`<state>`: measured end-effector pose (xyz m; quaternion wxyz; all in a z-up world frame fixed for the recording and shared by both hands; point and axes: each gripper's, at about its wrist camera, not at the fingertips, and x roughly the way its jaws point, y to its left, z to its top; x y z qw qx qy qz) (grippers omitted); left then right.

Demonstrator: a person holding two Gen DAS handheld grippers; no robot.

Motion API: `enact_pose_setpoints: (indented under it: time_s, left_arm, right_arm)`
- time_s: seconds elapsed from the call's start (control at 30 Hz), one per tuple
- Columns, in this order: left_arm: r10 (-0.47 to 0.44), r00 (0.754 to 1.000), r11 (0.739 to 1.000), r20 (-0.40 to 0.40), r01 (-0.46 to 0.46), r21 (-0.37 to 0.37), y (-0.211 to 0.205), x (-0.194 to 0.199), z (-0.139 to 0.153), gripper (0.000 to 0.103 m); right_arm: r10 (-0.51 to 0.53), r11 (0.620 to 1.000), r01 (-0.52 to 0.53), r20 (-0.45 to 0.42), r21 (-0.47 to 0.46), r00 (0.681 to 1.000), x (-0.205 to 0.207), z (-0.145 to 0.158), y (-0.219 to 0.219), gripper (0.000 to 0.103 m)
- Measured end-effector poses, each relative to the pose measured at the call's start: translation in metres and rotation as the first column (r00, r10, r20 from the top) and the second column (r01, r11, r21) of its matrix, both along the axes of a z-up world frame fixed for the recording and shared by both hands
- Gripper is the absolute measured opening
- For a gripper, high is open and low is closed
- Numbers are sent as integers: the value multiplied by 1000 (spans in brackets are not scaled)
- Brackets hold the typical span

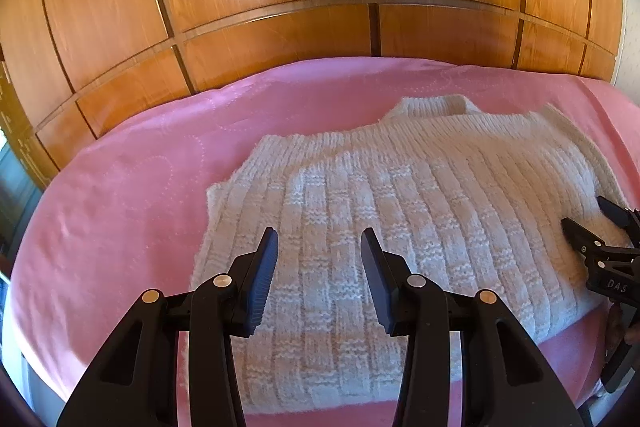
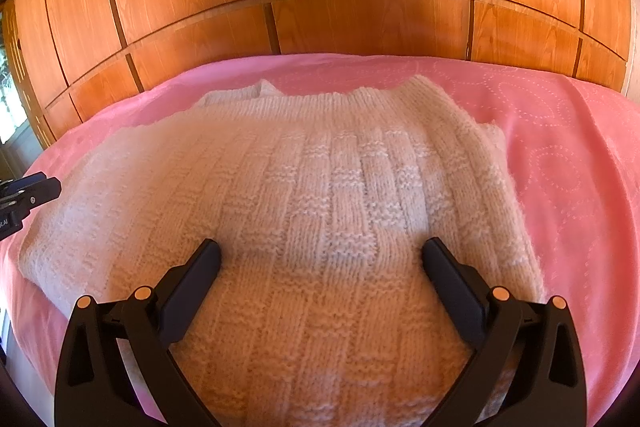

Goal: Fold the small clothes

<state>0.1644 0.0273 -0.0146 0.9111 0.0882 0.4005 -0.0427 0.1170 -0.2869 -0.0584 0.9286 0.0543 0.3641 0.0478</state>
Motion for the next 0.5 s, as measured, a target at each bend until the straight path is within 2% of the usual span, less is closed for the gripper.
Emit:
enact_pose_setpoints:
  time_s: [0.1,0.17,0.27,0.33,0.37,0.4,0.5]
  left_arm:
    - [5,1000,999,-27,-5,-32,1,-1,-5,55]
    - [15,998,999,-66,-17,-32,2,1,-14,55]
    - [46,992,996,-117,-54,-64,8,1,-24,55]
    - [60,991,994,-117,-69,-81,12,-1,-25,55]
    - [65,992,994,-111,-74,-81,13,-4,-24,55]
    - [70,992,994,-105,-79,-78,14,-7,-24,55]
    - [80,992,994,-96,-86,-62,14,-16,-25,55]
  right_arm:
    - [18,999,-16,-45,44,999,5,12,-6,100]
    - [16,997,-11,-60,79,998,5,22,-13,100]
    - [-46,991,51,-42,128,998,-3,45,-41,100]
    - [-107,977,114,-49,178,993,-10,55,-69,100]
    - [-154,975,163,-68,151,986,-13,58,-79,100]
    - [-195,976,201,-83,83,977,-18,64,-84,100]
    - [-235,970,232,-40,-71,971,-36,81,-79,100]
